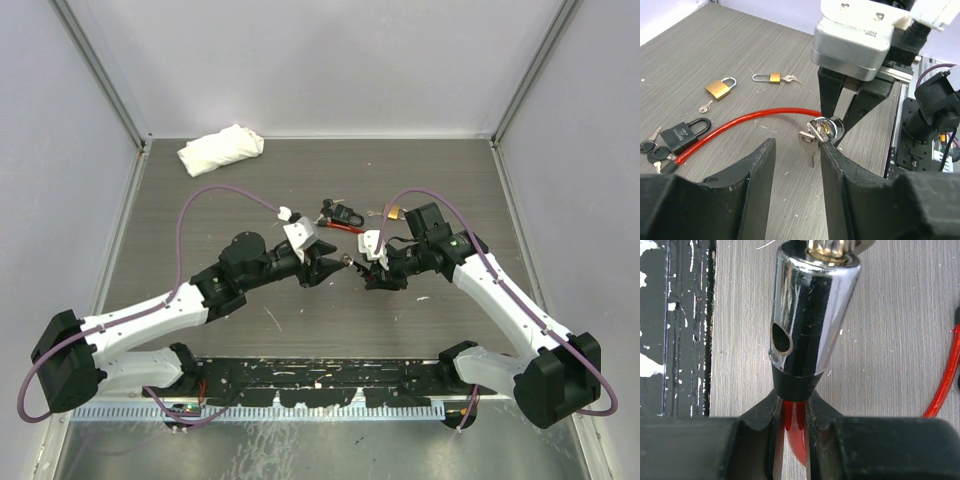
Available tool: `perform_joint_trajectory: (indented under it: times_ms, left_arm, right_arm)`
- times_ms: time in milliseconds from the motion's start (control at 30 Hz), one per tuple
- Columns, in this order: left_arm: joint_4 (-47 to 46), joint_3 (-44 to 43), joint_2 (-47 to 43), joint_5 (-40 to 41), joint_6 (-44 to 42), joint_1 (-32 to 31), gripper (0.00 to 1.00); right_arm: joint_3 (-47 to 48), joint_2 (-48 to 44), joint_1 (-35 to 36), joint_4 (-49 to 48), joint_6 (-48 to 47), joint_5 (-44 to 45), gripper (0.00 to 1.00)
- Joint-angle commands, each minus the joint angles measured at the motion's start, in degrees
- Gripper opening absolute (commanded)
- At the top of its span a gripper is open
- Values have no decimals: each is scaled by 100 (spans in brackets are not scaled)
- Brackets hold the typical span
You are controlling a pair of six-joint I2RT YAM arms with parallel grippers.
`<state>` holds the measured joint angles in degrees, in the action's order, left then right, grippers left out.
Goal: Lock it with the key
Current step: Adjust the key in the lock.
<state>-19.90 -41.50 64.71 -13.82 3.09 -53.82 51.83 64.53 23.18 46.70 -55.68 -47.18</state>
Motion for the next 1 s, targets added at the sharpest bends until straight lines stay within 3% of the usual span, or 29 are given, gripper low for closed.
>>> perform_joint_trajectory:
  times_ms: [0, 533, 767, 967]
  left_arm:
    - [-553, -368, 21, -195, 160, 81, 41]
    - [-312, -319, -115, -374, 160, 220, 36]
    - [77, -292, -452, -320, 938, 278, 51]
    - [325, -238, -682, -128, 1833, 301, 53]
  right_arm:
    - [59, -54, 1, -258, -103, -156, 1]
    - [60, -52, 3, -250, -102, -164, 1]
    - [64, -38, 3, -250, -108, -166, 1]
    - [87, -44, 5, -253, -101, -169, 1]
